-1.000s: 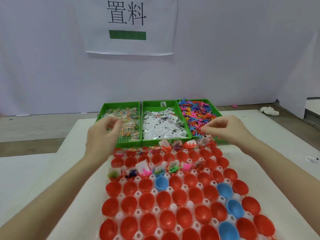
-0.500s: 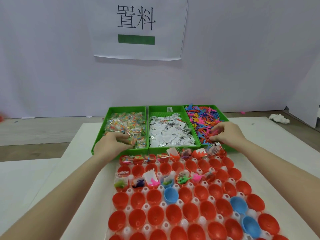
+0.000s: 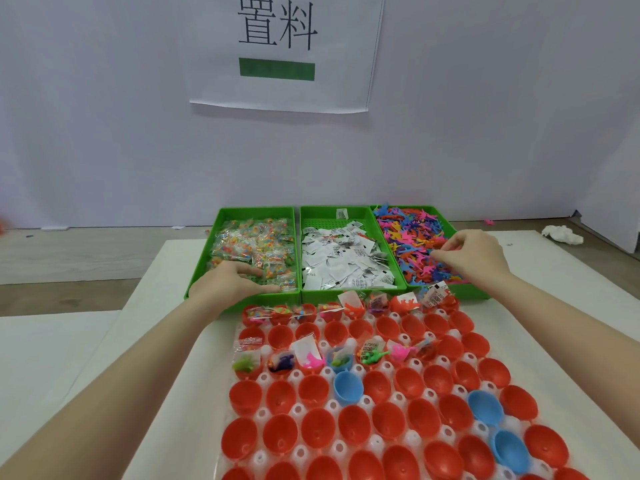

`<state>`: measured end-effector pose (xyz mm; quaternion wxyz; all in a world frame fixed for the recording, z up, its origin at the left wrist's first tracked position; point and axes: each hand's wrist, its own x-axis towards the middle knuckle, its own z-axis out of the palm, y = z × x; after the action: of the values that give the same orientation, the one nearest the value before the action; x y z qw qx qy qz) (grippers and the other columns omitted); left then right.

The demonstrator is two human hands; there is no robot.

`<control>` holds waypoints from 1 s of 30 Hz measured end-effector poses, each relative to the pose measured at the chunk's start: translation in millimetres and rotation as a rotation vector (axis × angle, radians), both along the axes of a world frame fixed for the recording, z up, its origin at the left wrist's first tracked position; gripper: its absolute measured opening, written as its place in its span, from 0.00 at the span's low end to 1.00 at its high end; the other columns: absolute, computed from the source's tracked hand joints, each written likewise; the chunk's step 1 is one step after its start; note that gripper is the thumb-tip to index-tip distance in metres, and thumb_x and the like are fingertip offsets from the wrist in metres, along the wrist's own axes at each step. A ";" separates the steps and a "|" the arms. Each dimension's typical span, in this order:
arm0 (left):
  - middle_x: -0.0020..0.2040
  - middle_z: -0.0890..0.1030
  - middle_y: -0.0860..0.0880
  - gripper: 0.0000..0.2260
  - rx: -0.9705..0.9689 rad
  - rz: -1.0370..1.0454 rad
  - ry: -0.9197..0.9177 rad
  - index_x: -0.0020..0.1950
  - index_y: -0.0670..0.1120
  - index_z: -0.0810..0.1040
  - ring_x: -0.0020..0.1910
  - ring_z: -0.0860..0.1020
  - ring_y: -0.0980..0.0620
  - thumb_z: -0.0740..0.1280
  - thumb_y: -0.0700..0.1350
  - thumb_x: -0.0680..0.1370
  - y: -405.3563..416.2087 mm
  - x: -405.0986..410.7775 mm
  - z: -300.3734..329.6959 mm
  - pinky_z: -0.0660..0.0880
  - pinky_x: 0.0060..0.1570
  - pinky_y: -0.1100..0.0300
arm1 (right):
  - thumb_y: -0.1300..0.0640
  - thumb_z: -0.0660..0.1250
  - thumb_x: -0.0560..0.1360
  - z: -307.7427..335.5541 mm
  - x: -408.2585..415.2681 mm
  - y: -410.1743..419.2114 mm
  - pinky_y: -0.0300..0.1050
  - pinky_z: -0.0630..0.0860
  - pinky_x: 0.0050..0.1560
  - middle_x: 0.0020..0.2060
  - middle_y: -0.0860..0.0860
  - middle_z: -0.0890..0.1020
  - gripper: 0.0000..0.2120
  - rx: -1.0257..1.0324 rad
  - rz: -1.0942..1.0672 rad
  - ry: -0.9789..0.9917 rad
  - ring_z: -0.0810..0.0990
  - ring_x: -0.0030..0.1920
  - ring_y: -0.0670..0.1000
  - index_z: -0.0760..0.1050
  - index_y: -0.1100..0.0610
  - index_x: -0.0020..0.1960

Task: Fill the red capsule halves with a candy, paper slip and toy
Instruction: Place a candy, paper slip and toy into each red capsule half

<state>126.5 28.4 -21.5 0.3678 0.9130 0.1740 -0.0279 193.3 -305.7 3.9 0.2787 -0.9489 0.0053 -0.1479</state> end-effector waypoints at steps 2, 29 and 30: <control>0.66 0.74 0.47 0.27 0.020 0.002 0.017 0.61 0.53 0.76 0.65 0.71 0.45 0.73 0.61 0.64 0.0 1.1 -1.9 0.68 0.53 0.55 | 0.51 0.71 0.71 -1.0 -2.4 0.0 0.48 0.76 0.46 0.34 0.51 0.79 0.10 0.030 -0.003 -0.009 0.79 0.40 0.53 0.76 0.55 0.35; 0.59 0.78 0.55 0.23 0.259 0.045 -0.037 0.58 0.61 0.76 0.54 0.76 0.52 0.68 0.67 0.66 -4.6 1.0 -4.0 0.71 0.40 0.62 | 0.55 0.74 0.68 17.3 -9.4 104.6 0.46 0.75 0.49 0.49 0.52 0.82 0.12 -0.437 0.341 0.417 0.79 0.52 0.53 0.82 0.58 0.49; 0.59 0.78 0.55 0.21 0.243 0.044 -0.051 0.57 0.61 0.77 0.52 0.76 0.53 0.68 0.66 0.67 -4.4 1.1 -4.0 0.70 0.36 0.64 | 0.55 0.74 0.68 17.2 -9.4 104.3 0.46 0.75 0.47 0.46 0.52 0.83 0.12 -0.420 0.352 0.424 0.79 0.49 0.52 0.82 0.59 0.48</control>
<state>127.6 24.1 -25.5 0.2592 0.9473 0.1864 0.0248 183.9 -201.4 21.1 0.0911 -0.9815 -0.1314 0.1051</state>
